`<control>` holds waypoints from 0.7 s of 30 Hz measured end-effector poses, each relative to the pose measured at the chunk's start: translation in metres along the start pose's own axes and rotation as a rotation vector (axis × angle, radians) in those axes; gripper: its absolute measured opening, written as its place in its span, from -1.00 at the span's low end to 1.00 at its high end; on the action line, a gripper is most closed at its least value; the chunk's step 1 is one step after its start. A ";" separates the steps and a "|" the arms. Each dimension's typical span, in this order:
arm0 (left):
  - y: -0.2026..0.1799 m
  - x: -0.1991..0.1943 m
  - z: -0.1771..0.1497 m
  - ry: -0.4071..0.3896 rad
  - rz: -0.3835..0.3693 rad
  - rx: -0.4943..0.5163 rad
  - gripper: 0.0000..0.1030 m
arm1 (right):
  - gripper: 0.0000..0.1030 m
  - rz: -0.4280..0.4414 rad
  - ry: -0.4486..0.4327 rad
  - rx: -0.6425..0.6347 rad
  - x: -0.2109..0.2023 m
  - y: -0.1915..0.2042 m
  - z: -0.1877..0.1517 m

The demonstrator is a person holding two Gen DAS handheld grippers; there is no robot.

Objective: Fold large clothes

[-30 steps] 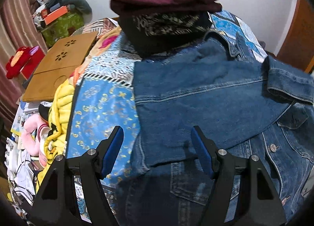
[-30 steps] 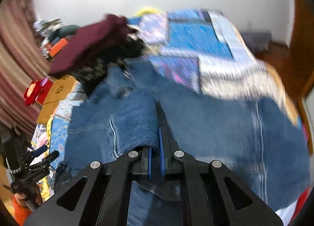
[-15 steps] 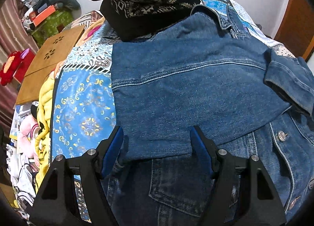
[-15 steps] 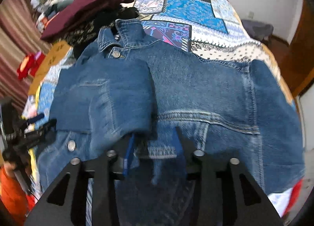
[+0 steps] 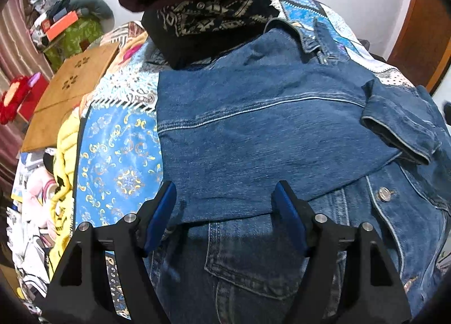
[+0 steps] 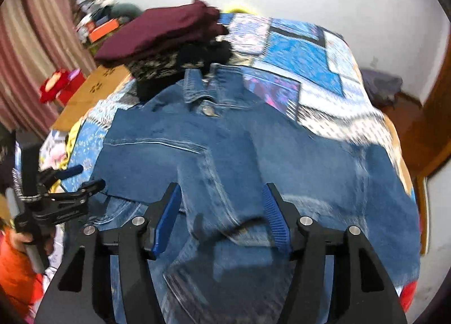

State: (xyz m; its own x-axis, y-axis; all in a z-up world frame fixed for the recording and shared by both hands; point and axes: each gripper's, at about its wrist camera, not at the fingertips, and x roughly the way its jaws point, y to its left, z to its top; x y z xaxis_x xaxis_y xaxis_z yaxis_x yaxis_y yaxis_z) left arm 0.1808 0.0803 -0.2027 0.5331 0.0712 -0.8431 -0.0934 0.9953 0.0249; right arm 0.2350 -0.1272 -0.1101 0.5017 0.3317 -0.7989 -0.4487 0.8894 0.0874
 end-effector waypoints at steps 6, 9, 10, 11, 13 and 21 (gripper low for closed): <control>-0.003 -0.010 -0.003 -0.024 0.017 0.032 0.39 | 0.09 -0.036 0.151 -0.130 0.064 0.023 -0.002; 0.000 -0.009 -0.005 -0.020 0.017 0.026 0.39 | 0.09 -0.065 0.190 -0.164 0.085 0.024 -0.007; 0.000 -0.008 -0.006 -0.017 0.020 0.026 0.39 | 0.09 -0.070 0.185 -0.171 0.089 0.024 -0.007; 0.001 -0.007 -0.006 -0.016 0.024 0.025 0.39 | 0.09 -0.074 0.184 -0.172 0.090 0.024 -0.007; 0.002 -0.005 -0.007 -0.010 0.029 0.022 0.39 | 0.09 -0.074 0.191 -0.169 0.091 0.024 -0.005; 0.001 -0.003 -0.006 -0.007 0.027 0.015 0.39 | -0.33 -0.081 0.155 -0.153 0.083 0.019 -0.003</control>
State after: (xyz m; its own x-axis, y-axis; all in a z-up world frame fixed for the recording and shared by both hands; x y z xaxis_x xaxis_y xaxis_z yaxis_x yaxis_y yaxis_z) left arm 0.1746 0.0811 -0.2035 0.5362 0.0987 -0.8383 -0.0957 0.9938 0.0559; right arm 0.2656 -0.0838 -0.1762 0.4265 0.1979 -0.8826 -0.5246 0.8490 -0.0631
